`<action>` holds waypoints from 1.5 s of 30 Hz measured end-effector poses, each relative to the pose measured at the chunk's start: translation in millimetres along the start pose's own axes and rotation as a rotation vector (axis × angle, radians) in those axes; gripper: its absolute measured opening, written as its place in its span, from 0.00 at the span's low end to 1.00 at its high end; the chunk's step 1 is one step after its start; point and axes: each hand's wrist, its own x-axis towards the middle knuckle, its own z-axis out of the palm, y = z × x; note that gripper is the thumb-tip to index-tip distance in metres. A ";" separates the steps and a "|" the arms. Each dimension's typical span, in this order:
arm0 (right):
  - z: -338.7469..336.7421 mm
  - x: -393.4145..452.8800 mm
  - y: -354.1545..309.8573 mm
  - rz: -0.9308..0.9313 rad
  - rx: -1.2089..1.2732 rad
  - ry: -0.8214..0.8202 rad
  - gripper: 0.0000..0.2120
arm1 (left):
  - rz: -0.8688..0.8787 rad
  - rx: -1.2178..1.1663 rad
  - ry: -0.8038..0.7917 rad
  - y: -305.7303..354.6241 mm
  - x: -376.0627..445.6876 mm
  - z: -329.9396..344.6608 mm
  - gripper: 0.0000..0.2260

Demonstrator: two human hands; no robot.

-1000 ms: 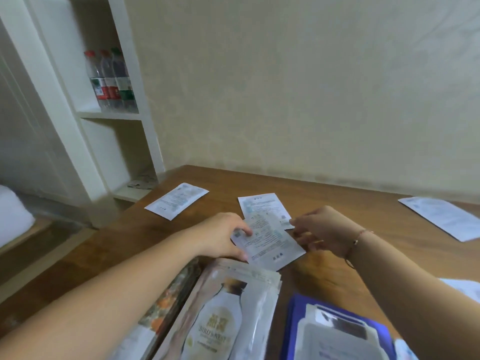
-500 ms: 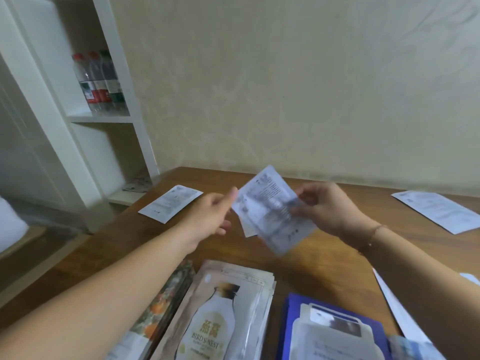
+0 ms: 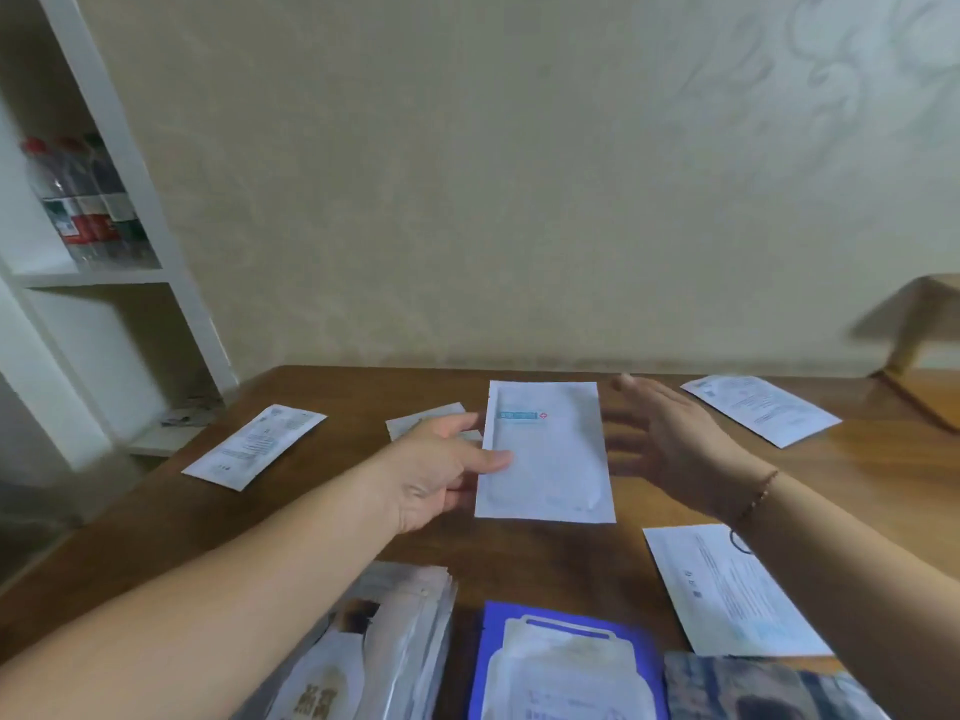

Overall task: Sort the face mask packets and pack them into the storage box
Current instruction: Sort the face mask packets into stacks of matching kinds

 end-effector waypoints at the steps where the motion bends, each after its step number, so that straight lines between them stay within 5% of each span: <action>1: -4.4 -1.4 1.4 0.044 -0.030 -0.017 0.17 | -0.004 0.028 -0.001 -2.0 1.1 3.9 0.28; 5: -11.9 -4.8 7.5 0.002 -0.297 0.110 0.24 | 0.023 0.415 0.008 -5.0 10.6 12.9 0.32; 11: -9.7 -1.2 25.4 0.048 -0.577 0.062 0.16 | 0.113 1.076 -0.018 -12.2 20.1 15.9 0.36; 16: -8.8 6.8 33.6 -0.072 -0.920 0.099 0.16 | 0.244 1.393 -0.027 -23.4 16.5 20.6 0.33; 22: -21.3 -6.0 14.2 -0.163 -1.207 0.029 0.21 | 0.203 1.496 -0.090 -22.0 19.8 23.0 0.31; 29: -78.1 -63.3 -18.4 0.180 -1.711 -0.305 0.30 | 0.241 1.554 -0.264 -18.7 13.9 46.5 0.37; 35: -99.6 -65.8 -4.6 0.107 -1.601 -0.223 0.29 | 0.226 1.703 -0.295 -21.2 13.5 65.9 0.39; 39: -119.0 -69.7 -9.7 0.156 -1.424 -0.143 0.15 | 0.277 1.650 -0.256 -17.6 9.4 79.3 0.34; 45: -151.4 -82.9 -24.3 0.199 -0.556 0.230 0.09 | 0.713 1.288 -0.018 -21.1 -6.6 132.9 0.28</action>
